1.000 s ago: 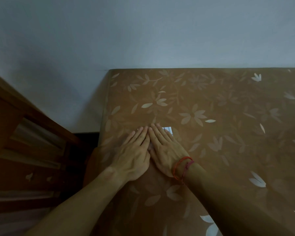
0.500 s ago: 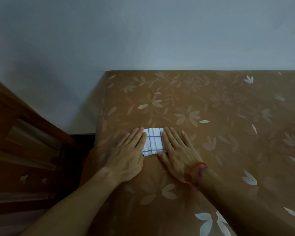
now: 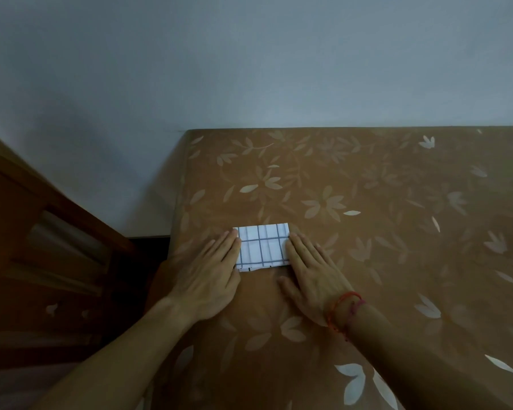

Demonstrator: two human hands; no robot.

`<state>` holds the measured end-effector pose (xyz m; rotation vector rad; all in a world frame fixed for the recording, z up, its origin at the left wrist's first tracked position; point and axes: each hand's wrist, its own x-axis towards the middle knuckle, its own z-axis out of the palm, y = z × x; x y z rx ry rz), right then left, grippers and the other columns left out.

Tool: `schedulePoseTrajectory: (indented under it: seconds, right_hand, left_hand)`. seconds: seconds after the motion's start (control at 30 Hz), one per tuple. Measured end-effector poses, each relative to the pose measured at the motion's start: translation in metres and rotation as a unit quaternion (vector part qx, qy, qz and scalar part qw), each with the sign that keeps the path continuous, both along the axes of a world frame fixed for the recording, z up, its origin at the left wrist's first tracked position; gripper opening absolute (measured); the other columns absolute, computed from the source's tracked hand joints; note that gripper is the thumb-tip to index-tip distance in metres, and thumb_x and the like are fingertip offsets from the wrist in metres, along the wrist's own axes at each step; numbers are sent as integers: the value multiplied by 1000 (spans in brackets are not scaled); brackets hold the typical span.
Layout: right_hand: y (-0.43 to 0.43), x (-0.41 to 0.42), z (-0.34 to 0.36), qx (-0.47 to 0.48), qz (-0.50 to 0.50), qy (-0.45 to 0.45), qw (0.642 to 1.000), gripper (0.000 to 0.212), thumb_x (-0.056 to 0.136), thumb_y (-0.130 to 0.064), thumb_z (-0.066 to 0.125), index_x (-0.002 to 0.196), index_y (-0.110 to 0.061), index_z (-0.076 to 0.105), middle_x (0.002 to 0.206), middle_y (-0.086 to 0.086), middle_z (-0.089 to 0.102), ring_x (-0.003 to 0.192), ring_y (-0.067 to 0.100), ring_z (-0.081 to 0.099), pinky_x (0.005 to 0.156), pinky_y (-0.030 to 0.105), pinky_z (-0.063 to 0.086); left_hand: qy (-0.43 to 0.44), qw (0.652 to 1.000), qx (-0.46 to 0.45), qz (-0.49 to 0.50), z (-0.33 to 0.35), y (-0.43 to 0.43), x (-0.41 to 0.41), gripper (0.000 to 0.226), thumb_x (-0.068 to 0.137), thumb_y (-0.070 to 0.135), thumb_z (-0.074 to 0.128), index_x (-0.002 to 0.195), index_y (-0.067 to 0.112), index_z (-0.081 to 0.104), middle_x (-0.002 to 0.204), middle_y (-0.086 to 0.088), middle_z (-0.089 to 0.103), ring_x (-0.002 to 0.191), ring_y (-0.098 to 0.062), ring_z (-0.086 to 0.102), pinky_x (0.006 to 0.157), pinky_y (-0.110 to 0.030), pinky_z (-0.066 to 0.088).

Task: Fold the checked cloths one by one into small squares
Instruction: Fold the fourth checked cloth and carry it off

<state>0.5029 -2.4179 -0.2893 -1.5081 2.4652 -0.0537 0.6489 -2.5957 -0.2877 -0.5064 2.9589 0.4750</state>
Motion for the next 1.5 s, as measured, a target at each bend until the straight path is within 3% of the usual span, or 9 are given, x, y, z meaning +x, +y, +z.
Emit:
schedulePoseTrajectory:
  seconds: [0.07, 0.17, 0.37, 0.43, 0.57, 0.83, 1.17, 1.3, 1.5]
  right_hand:
    - [-3, -4, 1, -16, -10, -31, 999, 82, 88, -60, 4, 152, -11, 10, 161, 6, 4, 148, 19, -1, 121, 41, 9]
    - [-8, -6, 8, -93, -39, -105, 989, 67, 92, -47, 24, 150, -13, 25, 158, 2, 19, 146, 15, 14, 119, 38, 21]
    - [-18, 1, 40, -247, -205, -236, 917, 36, 98, -11, 42, 129, -22, 57, 112, -9, 61, 107, 10, 55, 78, 6, 37]
    - [-20, 1, 43, -253, -243, -298, 888, 36, 98, -14, 41, 125, -27, 60, 106, -15, 63, 102, 7, 58, 77, 8, 40]
    - [-26, 1, 39, -266, -284, -362, 847, 32, 98, -16, 42, 111, -31, 67, 91, -18, 65, 92, 5, 60, 80, 18, 47]
    - [-39, -4, 34, -268, -332, -394, 814, 29, 96, -21, 46, 97, -4, 70, 100, 19, 69, 99, 34, 63, 89, 48, 51]
    - [-38, -5, 31, -278, -345, -422, 791, 30, 97, -27, 48, 78, -27, 71, 94, 4, 73, 96, 23, 67, 90, 46, 53]
    - [-37, -4, 33, -280, -343, -426, 789, 28, 97, -28, 48, 80, -30, 70, 96, 2, 72, 97, 20, 67, 91, 43, 53]
    - [-35, 0, 36, -271, -342, -435, 788, 26, 98, -24, 46, 84, -28, 68, 89, -5, 69, 92, 16, 66, 87, 34, 55]
  left_hand:
    - [46, 995, 51, 74, 13, 7, -3, 58, 99, 38, 24, 152, 16, 15, 160, 1, 14, 144, -9, 14, 117, -22, 12]
    - [144, 948, 175, 225, 34, 18, -7, 33, 100, 20, 40, 133, 26, 46, 121, 23, 45, 109, 4, 42, 83, -1, 34]
    - [238, 715, 486, 443, 32, 18, -16, 33, 95, 14, 49, 125, 21, 60, 123, 5, 58, 110, -8, 55, 96, -28, 44]
    - [247, 684, 536, 428, 38, 22, -17, 26, 96, 6, 43, 107, 17, 64, 108, 3, 59, 105, -9, 55, 92, -25, 45]
    - [251, 665, 561, 425, 49, 28, -18, 33, 96, 1, 40, 74, 21, 54, 88, 3, 58, 88, -6, 56, 77, -20, 45]
    - [249, 639, 583, 436, 48, 34, -15, 30, 98, 4, 41, 121, 9, 59, 105, 2, 62, 102, -8, 58, 91, -24, 44]
    - [244, 649, 586, 420, 53, 29, -21, 33, 98, 3, 38, 90, 24, 62, 92, 6, 61, 92, -3, 57, 82, -18, 42]
    - [244, 652, 579, 425, 53, 31, -19, 30, 98, 4, 38, 105, 19, 62, 92, 6, 61, 91, -3, 57, 76, -15, 43]
    - [222, 691, 555, 407, 57, 32, -17, 35, 98, 4, 38, 76, 23, 57, 80, 7, 60, 75, 0, 58, 66, -15, 43]
